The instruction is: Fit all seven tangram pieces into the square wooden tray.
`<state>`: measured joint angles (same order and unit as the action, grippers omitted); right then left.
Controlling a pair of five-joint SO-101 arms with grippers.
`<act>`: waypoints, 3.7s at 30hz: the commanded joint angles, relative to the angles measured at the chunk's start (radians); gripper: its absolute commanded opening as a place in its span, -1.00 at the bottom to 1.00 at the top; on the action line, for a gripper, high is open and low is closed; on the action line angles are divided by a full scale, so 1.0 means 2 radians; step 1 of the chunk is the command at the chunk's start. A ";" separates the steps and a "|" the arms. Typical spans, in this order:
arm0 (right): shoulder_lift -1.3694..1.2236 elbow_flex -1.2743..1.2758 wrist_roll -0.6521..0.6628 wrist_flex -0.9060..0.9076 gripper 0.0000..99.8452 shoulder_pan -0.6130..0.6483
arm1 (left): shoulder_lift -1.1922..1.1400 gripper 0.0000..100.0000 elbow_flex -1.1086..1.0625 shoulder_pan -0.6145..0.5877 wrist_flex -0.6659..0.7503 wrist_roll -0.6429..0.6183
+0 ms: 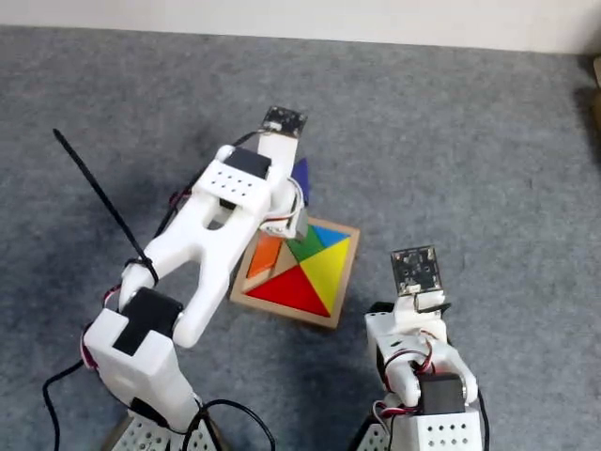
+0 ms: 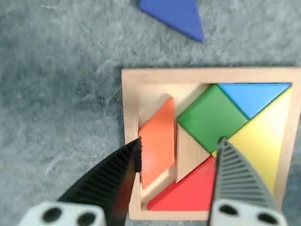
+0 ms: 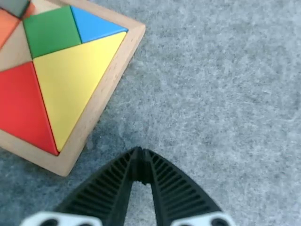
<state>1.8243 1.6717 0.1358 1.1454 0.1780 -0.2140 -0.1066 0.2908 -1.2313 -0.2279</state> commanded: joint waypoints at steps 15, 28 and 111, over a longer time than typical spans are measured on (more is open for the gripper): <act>0.001 0.052 -0.002 0.003 -0.99 -0.006 | 0.009 -0.89 -0.154 0.000 0.081 0.064; 0.001 0.052 -0.002 0.003 -0.99 -0.006 | 0.163 -0.94 -0.234 0.008 0.063 0.064; -0.577 -0.473 -0.133 -0.109 -0.60 0.092 | 0.863 -0.59 -0.721 -0.244 0.220 0.064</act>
<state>0.8101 0.8140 -0.0422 0.9950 0.3115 1.4968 -1.5566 -0.1818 -0.7848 -0.1036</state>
